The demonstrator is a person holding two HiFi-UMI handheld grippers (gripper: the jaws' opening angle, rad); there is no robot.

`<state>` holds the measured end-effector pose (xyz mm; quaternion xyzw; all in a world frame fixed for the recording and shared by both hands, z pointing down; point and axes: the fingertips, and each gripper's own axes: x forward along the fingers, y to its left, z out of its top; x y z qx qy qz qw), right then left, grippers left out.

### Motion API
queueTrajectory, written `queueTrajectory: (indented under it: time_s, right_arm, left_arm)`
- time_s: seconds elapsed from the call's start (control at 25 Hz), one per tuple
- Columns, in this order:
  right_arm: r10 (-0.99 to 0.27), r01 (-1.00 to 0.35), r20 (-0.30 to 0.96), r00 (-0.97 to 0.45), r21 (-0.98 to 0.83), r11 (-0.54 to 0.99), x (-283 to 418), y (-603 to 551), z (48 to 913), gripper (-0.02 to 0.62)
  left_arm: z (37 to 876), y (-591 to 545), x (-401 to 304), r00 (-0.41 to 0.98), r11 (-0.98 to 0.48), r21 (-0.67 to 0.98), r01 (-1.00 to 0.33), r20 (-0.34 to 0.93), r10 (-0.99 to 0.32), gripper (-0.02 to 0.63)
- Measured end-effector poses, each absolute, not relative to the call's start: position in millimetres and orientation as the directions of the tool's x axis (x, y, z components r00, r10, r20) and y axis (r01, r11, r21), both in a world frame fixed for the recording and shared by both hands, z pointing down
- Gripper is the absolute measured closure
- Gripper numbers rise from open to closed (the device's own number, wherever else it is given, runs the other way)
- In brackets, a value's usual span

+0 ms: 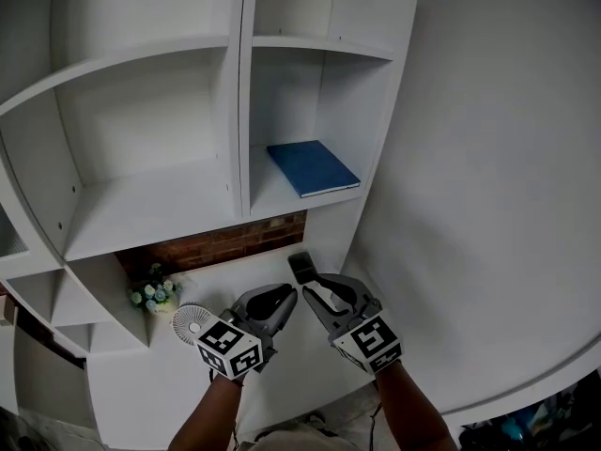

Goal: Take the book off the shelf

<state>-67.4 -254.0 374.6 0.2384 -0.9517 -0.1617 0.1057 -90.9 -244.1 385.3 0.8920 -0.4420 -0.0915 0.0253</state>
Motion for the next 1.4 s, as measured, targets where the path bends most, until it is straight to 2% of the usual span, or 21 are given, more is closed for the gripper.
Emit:
queueTrajectory:
  time_s: [0.44,0.92,1.4]
  right_arm:
    - [-0.472,-0.345,0.125,-0.873,0.526,0.778,-68,-296,323,0.499]
    - [-0.461,-0.281,0.132,-0.878,0.637,0.718,-75,-330,296,0.495]
    - [-0.516,-0.115,0.232,-0.824,0.825,0.554,-84,-373,280,0.489]
  left_arm:
    - [335,-283,-90,0.602,-0.608,0.002,-0.794,-0.137,-0.787,0.554]
    - [314,-314,-94,0.576,-0.577,-0.026,-0.816,-0.115,-0.810,0.554]
    - [307,-334,-94,0.557,-0.558,-0.019,-0.829,-0.104,-0.824,0.554]
